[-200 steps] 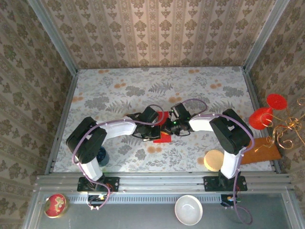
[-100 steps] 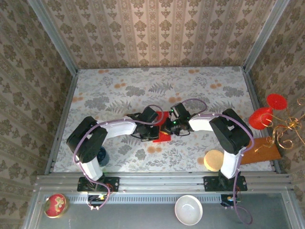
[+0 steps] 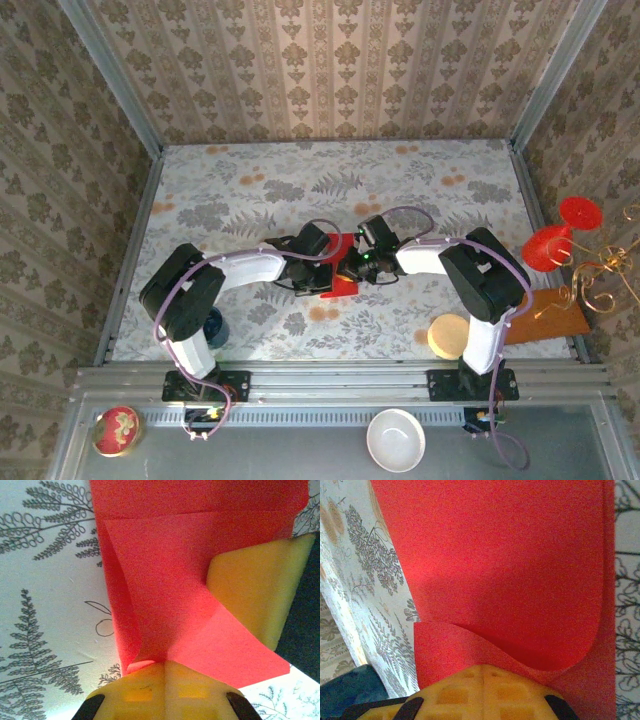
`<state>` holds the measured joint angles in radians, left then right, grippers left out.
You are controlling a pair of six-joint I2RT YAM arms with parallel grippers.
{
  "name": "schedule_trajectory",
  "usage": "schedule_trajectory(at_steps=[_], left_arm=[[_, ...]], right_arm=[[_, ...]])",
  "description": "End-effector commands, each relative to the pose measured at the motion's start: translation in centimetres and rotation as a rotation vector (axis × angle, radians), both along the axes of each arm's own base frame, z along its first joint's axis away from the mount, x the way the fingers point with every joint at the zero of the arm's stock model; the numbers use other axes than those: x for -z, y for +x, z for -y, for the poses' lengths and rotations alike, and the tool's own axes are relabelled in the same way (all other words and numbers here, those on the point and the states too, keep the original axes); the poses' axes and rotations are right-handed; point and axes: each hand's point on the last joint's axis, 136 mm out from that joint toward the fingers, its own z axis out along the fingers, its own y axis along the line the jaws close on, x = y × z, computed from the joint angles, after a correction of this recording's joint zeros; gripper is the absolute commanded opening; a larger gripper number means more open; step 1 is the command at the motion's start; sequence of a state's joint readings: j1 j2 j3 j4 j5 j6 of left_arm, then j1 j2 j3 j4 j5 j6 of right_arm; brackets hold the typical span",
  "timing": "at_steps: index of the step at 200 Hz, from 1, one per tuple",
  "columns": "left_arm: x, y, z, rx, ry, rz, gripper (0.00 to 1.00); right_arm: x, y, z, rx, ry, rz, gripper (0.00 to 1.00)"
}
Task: Fold a paper plane with a square sheet of paper (pick it up from the middle)
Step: Fold the triangle a second time at the center of the table.
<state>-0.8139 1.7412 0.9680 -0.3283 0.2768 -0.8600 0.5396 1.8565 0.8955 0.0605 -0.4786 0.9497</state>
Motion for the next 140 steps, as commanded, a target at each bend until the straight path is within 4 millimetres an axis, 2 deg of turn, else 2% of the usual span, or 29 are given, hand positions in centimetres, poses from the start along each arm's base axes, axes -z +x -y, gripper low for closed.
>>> schedule_trajectory(at_steps=[1, 92, 140], left_arm=[[-0.4, 0.0, -0.3, 0.003, -0.028, -0.002, 0.02], [1.1, -0.9, -1.0, -0.005, -0.015, -0.059, 0.02], [-1.5, -0.1, 0.1, -0.002, -0.081, -0.016, 0.03]], right_arm=[[6.2, -3.4, 4.3, 0.065, -0.224, -0.175, 0.0], [6.3, -3.5, 4.3, 0.063, -0.222, -0.178, 0.0], [6.1, -3.4, 4.3, 0.064, -0.219, -0.176, 0.0]])
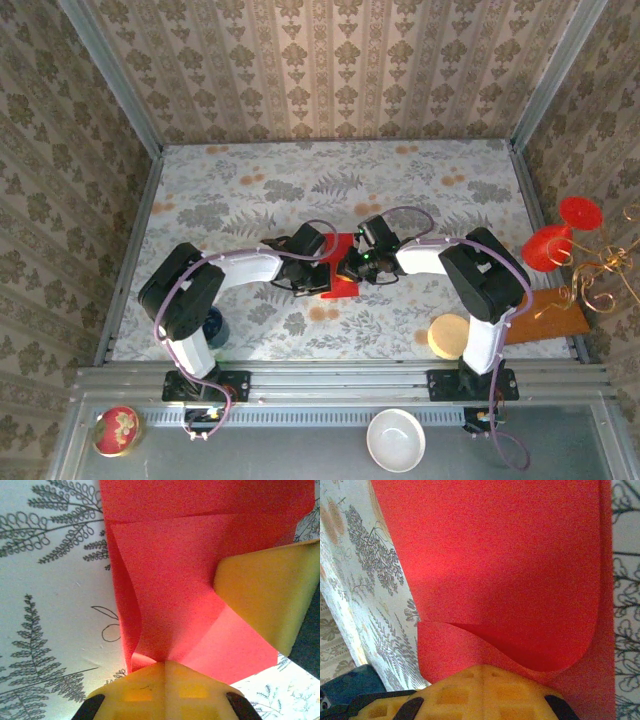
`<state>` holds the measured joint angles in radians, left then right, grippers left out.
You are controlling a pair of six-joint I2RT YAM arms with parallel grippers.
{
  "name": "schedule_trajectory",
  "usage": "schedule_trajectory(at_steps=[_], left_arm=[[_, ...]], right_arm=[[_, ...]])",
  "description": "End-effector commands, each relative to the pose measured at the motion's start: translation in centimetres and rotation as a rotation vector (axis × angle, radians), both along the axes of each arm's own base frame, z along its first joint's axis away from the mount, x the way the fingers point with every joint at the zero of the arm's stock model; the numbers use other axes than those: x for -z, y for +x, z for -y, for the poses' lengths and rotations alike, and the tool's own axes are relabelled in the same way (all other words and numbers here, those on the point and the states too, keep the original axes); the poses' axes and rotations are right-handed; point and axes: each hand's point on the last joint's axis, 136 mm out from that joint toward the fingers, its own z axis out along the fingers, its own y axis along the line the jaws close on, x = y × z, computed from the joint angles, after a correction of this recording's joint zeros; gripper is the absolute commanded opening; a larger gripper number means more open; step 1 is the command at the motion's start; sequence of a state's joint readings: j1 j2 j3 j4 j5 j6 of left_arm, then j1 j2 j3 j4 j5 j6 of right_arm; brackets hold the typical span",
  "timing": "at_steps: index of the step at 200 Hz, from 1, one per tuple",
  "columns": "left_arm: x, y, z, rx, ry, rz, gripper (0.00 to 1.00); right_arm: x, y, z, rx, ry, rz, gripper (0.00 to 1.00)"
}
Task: Fold a paper plane with a square sheet of paper (pick it up from the middle)
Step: Fold the triangle a second time at the center of the table.
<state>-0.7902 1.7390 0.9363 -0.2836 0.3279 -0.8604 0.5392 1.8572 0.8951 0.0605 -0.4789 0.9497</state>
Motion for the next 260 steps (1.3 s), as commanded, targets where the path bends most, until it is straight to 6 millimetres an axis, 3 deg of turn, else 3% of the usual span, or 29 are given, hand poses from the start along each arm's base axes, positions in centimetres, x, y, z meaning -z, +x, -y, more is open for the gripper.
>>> schedule_trajectory(at_steps=[1, 24, 76, 162, 260], left_arm=[[-1.7, -0.1, 0.2, 0.001, -0.037, 0.008, 0.03], [-2.2, 0.5, 0.3, -0.009, -0.051, 0.022, 0.03], [-0.4, 0.2, 0.5, -0.001, -0.03, -0.029, 0.03], [0.6, -0.8, -1.1, -0.007, 0.031, -0.061, 0.02], [0.8, -3.7, -2.3, 0.013, 0.054, -0.134, 0.02]], right_arm=[[6.1, -3.4, 4.2, 0.063, -0.218, -0.175, 0.0], [6.1, -3.4, 4.2, 0.064, -0.219, -0.175, 0.0], [6.3, -3.4, 4.2, 0.063, -0.219, -0.178, 0.0], [6.3, -3.5, 4.3, 0.063, -0.223, -0.18, 0.0], [6.4, -3.6, 4.3, 0.063, -0.224, -0.182, 0.0]])
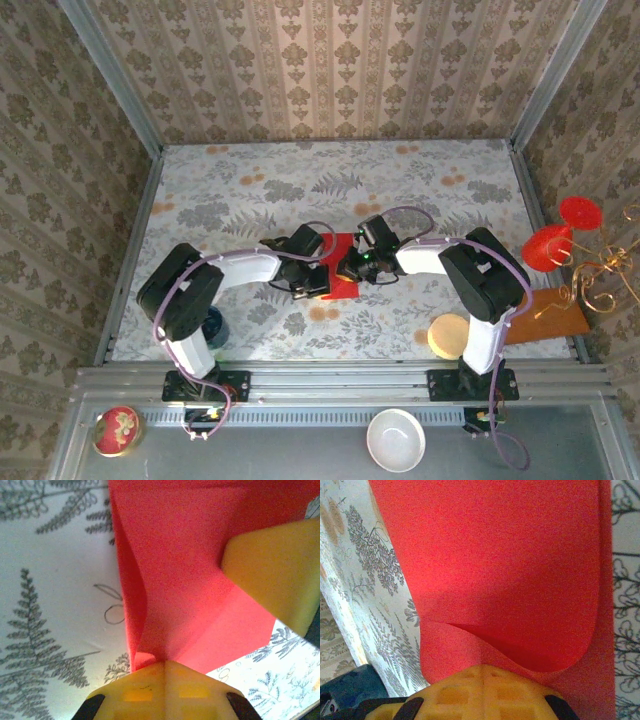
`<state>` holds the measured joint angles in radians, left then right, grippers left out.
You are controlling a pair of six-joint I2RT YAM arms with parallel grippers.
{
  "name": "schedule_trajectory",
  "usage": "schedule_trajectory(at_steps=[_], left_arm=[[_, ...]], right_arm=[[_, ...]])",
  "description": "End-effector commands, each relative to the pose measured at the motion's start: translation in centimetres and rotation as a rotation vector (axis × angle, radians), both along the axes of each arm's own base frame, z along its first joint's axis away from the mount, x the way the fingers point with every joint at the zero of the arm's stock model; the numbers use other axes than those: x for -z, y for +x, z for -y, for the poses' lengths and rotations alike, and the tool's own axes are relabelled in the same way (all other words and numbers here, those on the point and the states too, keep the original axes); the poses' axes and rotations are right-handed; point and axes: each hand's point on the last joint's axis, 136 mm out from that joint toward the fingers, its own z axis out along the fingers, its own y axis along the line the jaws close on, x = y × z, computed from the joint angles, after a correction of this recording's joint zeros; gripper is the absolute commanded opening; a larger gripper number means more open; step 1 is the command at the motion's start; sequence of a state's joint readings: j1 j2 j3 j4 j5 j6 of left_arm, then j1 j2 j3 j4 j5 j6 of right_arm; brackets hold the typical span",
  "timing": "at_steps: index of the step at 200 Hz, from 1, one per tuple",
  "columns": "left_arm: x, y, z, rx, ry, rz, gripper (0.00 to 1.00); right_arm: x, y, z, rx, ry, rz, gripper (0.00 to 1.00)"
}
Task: Fold a paper plane with a square sheet of paper (pick it up from the middle)
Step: Fold the triangle a second time at the center of the table.
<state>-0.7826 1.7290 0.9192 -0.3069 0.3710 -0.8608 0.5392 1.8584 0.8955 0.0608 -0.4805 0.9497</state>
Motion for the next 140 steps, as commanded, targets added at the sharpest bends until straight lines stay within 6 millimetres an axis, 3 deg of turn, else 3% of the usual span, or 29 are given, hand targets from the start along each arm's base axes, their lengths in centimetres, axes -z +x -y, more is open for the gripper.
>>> schedule_trajectory(at_steps=[1, 43, 62, 105, 140], left_arm=[[0.7, -2.6, -1.9, 0.006, 0.062, -0.085, 0.02], [1.3, -3.4, -3.6, -0.005, 0.13, -0.094, 0.02], [0.4, -2.7, -3.6, -0.018, 0.111, -0.06, 0.02], [-4.6, 0.9, -1.1, -0.059, -0.085, 0.105, 0.03], [-3.9, 1.5, 0.4, -0.035, -0.091, 0.084, 0.02]], right_arm=[[6.4, -3.6, 4.4, 0.063, -0.225, -0.182, 0.0], [6.3, -3.5, 4.4, 0.063, -0.224, -0.178, 0.0], [6.3, -3.6, 4.3, 0.062, -0.222, -0.178, 0.0], [6.3, -3.6, 4.3, 0.06, -0.222, -0.178, 0.0], [6.5, -3.6, 4.3, 0.061, -0.222, -0.18, 0.0]])
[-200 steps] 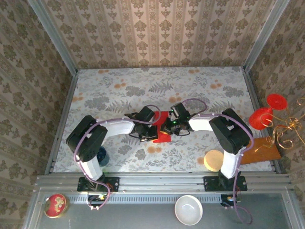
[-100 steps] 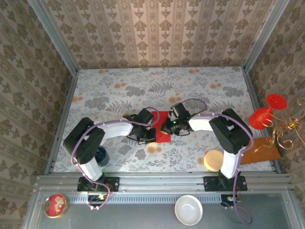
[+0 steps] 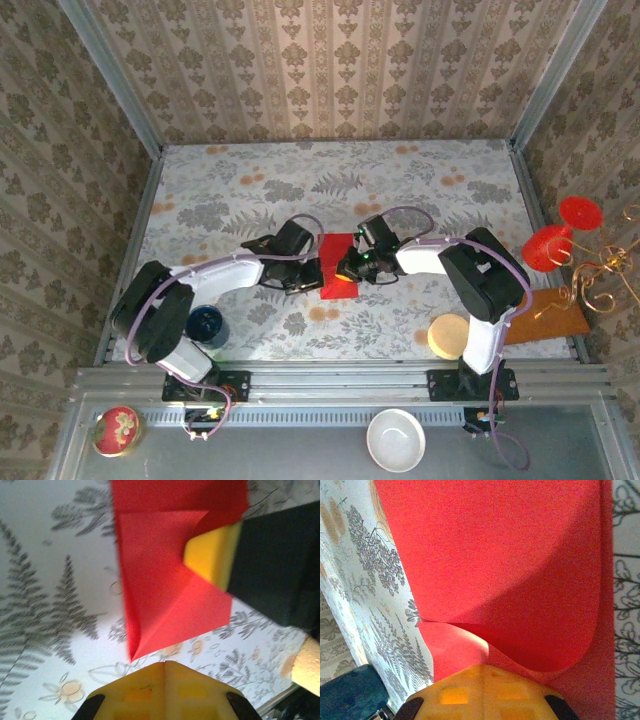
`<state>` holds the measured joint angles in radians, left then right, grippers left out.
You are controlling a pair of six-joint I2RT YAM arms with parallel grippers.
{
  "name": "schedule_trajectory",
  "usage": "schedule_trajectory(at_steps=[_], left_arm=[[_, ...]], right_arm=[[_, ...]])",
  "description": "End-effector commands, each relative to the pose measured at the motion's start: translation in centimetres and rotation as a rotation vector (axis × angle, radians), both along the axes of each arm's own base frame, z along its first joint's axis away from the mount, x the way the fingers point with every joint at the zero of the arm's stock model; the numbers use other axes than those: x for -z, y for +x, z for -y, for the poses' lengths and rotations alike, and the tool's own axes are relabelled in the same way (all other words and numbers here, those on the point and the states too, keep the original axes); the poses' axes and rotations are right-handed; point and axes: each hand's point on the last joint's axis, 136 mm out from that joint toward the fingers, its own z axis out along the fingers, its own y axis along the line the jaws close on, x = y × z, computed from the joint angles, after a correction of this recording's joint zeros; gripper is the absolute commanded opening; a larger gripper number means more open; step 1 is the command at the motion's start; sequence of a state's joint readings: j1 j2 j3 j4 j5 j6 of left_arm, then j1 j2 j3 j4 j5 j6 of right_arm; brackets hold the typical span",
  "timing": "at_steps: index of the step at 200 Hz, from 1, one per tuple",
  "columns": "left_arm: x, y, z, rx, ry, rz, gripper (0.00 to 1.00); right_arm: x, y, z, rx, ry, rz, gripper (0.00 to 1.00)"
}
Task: Fold a paper plane with a square sheet of paper (pick it up from the middle)
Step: Fold the triangle a second time at the center of the table.
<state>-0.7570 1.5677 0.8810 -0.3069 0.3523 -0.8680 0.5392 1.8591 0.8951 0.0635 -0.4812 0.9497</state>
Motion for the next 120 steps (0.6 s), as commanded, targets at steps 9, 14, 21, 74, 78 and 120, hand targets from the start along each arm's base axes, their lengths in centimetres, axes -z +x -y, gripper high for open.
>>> schedule_trajectory(at_steps=[9, 14, 21, 74, 78, 120], left_arm=[[0.7, 0.7, 1.4, 0.01, -0.011, -0.023, 0.02], [0.9, 0.6, 1.6, 0.013, -0.007, -0.029, 0.02], [1.2, 0.6, 1.7, 0.018, -0.002, -0.038, 0.02], [3.2, 0.0, 0.5, 0.0, 0.07, -0.078, 0.02], [3.3, 0.0, 0.4, -0.002, 0.075, -0.079, 0.02], [4.5, -0.7, -0.5, -0.011, 0.11, -0.112, 0.01]], right_arm=[[6.5, -3.6, 4.4, 0.062, -0.223, -0.181, 0.0], [6.5, -3.7, 4.3, 0.061, -0.223, -0.182, 0.0], [6.5, -3.7, 4.4, 0.062, -0.224, -0.183, 0.0], [6.3, -3.6, 4.2, 0.06, -0.218, -0.178, 0.0], [6.2, -3.6, 4.3, 0.06, -0.218, -0.178, 0.0], [6.1, -3.5, 4.2, 0.059, -0.216, -0.177, 0.0]])
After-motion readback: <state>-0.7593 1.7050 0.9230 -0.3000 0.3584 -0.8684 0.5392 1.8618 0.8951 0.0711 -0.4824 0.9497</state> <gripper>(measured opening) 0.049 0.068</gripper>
